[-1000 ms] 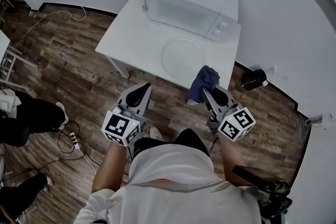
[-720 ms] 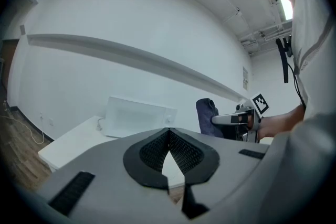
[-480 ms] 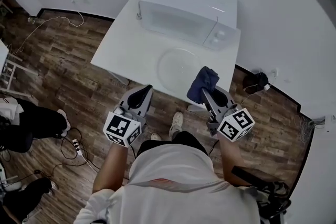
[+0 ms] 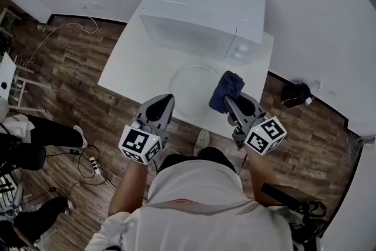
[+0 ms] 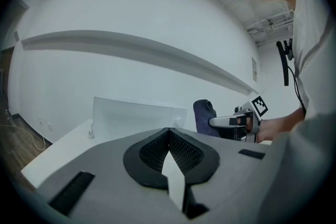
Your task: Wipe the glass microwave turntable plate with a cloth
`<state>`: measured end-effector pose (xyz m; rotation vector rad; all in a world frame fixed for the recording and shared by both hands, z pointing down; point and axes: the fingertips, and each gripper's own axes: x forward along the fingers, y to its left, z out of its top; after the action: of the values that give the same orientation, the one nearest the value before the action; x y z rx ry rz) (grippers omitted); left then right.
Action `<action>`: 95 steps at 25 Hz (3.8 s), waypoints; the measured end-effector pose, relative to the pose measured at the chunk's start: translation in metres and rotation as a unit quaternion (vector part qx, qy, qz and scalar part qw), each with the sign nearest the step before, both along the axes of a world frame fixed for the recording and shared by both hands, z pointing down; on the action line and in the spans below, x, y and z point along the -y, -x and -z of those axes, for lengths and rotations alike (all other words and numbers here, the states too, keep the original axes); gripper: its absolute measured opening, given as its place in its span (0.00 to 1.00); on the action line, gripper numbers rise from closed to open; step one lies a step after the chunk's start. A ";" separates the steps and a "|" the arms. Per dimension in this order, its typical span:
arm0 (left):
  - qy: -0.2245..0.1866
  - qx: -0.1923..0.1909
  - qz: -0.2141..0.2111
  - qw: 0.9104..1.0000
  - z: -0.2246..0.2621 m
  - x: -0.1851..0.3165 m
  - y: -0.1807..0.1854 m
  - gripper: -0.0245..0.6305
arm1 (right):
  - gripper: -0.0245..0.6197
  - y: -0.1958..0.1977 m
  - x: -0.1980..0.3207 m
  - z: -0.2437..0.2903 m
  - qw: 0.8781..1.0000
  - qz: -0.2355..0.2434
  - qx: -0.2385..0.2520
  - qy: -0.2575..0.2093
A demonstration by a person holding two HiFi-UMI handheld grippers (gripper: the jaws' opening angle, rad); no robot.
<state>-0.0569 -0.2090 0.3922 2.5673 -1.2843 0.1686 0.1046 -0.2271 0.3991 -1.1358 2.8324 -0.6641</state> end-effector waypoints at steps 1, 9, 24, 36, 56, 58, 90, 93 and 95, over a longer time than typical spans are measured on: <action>0.004 0.004 0.002 1.000 -0.003 0.003 -0.001 0.05 | 0.13 0.000 0.004 -0.005 1.000 0.005 0.003 0.005; 0.035 0.015 0.018 0.999 -0.029 0.020 0.011 0.05 | 0.13 0.008 0.025 -0.033 0.999 0.022 0.004 0.036; 0.068 -0.004 -0.003 0.998 -0.075 0.060 0.078 0.05 | 0.13 0.133 0.067 -0.117 0.985 0.065 -0.007 0.159; 0.101 -0.033 -0.005 0.994 -0.113 0.065 0.109 0.05 | 0.13 0.203 0.089 -0.207 0.955 0.094 -0.038 0.278; 0.105 -0.033 -0.032 0.993 -0.119 0.064 0.080 0.05 | 0.13 0.071 0.098 -0.240 0.936 -0.021 -0.097 0.337; 0.106 -0.032 -0.037 0.993 -0.118 0.065 0.072 0.05 | 0.13 0.051 0.095 -0.241 0.934 -0.033 -0.105 0.339; 0.107 -0.011 -0.015 0.994 -0.126 0.059 0.085 0.05 | 0.13 0.188 0.031 -0.166 0.956 0.114 0.002 0.272; 0.114 -0.013 -0.012 0.993 -0.130 0.055 0.094 0.05 | 0.13 0.207 0.025 -0.194 0.946 0.123 -0.015 0.300; 0.116 -0.014 -0.014 0.993 -0.132 0.054 0.096 0.05 | 0.13 0.209 0.024 -0.212 0.940 0.120 -0.029 0.319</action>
<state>-0.1533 -0.2627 0.5243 2.3827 -1.1466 0.2704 -0.1048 -0.2509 0.6112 -0.8473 2.9042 -1.6813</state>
